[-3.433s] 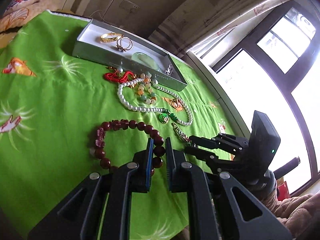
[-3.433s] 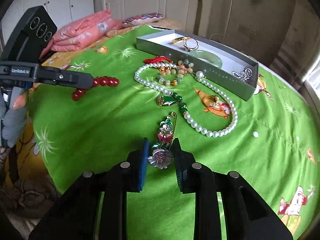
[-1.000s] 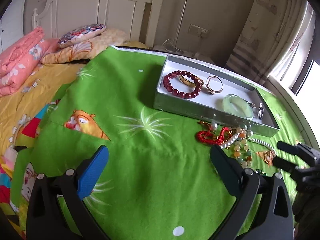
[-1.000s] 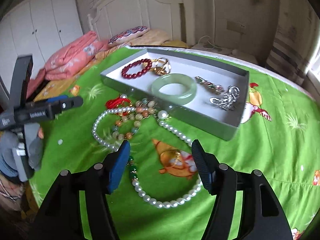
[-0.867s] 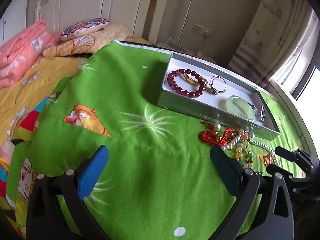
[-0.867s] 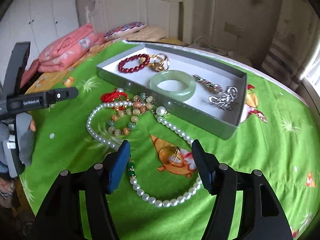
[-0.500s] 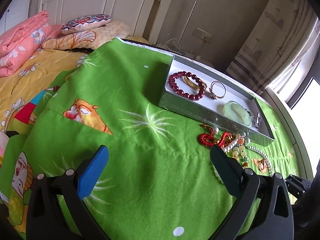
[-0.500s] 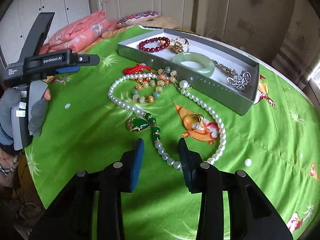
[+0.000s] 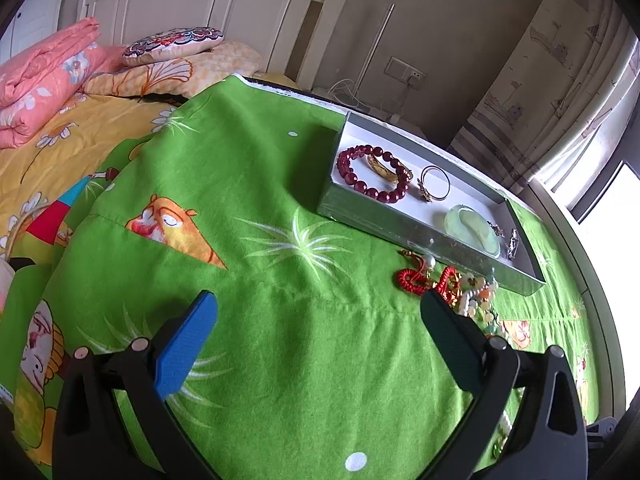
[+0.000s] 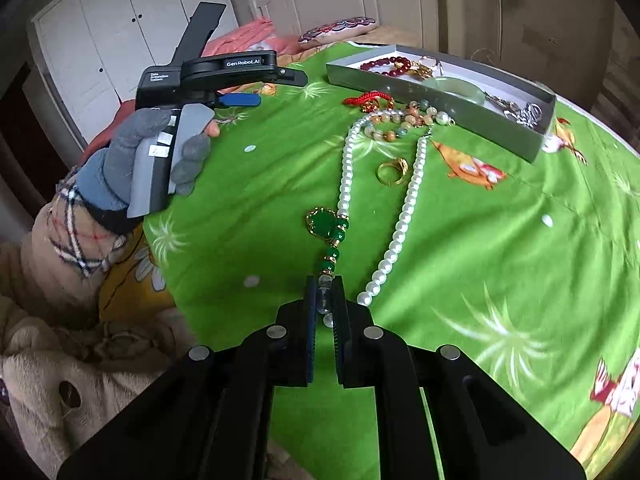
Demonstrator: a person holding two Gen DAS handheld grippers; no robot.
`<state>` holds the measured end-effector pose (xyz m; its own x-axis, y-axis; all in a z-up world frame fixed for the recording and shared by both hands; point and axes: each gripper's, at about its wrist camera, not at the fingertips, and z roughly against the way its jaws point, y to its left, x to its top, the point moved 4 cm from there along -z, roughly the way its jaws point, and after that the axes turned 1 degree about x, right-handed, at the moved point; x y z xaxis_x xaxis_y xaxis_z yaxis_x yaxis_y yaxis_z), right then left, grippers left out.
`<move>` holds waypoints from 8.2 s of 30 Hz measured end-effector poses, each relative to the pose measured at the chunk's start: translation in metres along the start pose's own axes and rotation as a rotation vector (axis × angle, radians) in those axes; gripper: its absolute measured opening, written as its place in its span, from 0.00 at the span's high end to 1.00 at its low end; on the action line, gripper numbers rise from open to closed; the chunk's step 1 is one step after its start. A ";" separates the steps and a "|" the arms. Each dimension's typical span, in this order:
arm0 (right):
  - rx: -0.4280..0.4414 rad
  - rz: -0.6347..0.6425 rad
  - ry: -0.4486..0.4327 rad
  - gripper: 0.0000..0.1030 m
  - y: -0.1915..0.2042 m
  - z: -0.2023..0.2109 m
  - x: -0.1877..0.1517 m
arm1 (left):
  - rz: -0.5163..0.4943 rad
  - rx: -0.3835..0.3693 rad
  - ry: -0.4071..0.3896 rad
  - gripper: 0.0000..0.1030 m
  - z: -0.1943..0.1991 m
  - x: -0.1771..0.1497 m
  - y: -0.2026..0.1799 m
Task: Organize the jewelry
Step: 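Grasp the green pendant of the pearl necklace with the right gripper, then lift the pearl necklace with the right gripper while the left gripper grasps the multicolour bead bracelet, then lower the bead bracelet into the tray with the left gripper while the right gripper drops the pearl necklace there, then grasp the gold ring on the cover with the right gripper, then grasp the red knotted tassel with the left gripper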
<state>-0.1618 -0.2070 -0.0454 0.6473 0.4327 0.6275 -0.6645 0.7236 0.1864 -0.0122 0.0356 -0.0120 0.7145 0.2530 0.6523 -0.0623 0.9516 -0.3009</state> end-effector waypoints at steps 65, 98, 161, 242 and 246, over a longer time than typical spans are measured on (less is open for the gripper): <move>-0.404 -0.029 -0.307 0.92 -0.047 0.005 0.097 | -0.529 -0.328 -0.007 0.91 0.019 0.001 -0.150; -0.571 0.246 -0.615 0.92 0.044 0.134 0.183 | -0.525 -0.334 -0.218 0.91 0.130 0.029 -0.123; -0.431 -0.027 -0.210 0.22 -0.132 -0.024 0.143 | -0.274 0.021 -0.133 0.02 -0.029 0.067 -0.071; -0.317 -0.108 -0.131 0.78 -0.038 -0.036 0.076 | -0.240 0.213 0.140 0.02 -0.022 -0.016 -0.028; -0.325 -0.113 -0.143 0.78 -0.042 -0.028 0.072 | -0.289 0.179 0.106 0.02 -0.011 -0.022 -0.042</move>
<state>-0.0767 -0.1907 -0.0294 0.6356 0.2771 0.7205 -0.4236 0.9055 0.0254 -0.0178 -0.0120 -0.0218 0.7880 -0.0414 0.6142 0.0385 0.9991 0.0179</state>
